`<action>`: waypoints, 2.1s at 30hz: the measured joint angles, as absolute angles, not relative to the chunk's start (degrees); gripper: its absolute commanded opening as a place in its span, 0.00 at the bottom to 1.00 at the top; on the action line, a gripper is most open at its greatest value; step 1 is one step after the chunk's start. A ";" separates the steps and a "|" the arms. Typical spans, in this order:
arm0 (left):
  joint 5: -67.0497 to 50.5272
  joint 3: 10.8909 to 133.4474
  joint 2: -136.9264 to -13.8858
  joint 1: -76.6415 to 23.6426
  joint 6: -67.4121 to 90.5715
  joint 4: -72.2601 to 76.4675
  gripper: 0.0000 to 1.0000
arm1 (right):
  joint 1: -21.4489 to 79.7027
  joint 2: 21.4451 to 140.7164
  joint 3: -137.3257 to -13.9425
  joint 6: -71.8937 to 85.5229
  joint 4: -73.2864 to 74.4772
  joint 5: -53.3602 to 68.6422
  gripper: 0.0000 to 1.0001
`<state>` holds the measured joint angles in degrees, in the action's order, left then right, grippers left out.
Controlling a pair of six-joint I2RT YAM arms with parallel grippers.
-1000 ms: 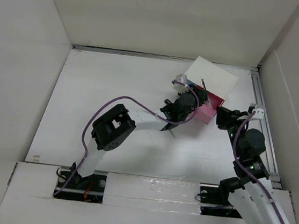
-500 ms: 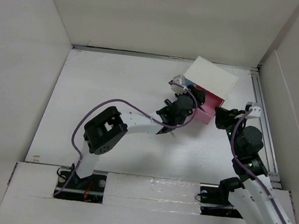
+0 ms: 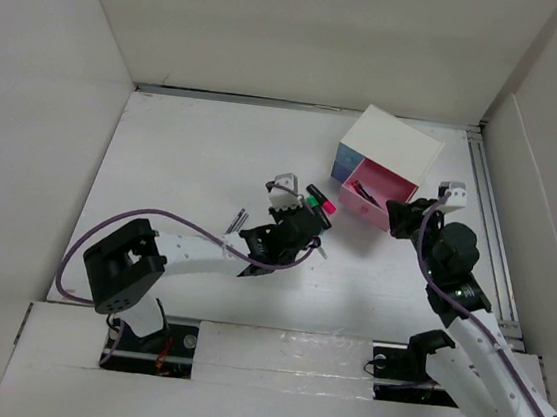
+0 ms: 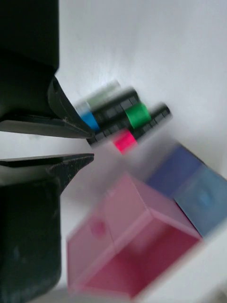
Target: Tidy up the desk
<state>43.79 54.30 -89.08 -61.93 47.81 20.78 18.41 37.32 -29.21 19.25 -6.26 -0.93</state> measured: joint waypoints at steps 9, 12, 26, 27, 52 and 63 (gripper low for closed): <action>39.59 39.70 -76.51 -61.39 48.86 12.64 0.40 | 24.84 42.15 -29.41 18.13 -5.23 5.61 0.25; 37.34 38.59 -69.34 -59.96 47.37 14.31 0.41 | 32.29 44.82 -29.43 17.02 -3.40 3.46 0.36; 34.87 35.31 -51.51 -58.72 38.15 13.02 0.48 | 41.71 70.81 -34.50 17.15 3.46 -5.54 0.43; 34.87 35.31 -50.83 -58.63 37.28 13.04 0.48 | 41.89 72.36 -35.24 17.28 3.40 -5.93 0.43; 34.92 28.08 -42.57 -56.60 30.46 16.49 0.49 | 45.32 91.92 -44.88 19.20 3.44 -15.42 0.00; 36.12 27.73 -42.61 -56.60 30.50 16.56 0.47 | 55.09 78.70 -43.97 19.40 10.39 -17.06 0.00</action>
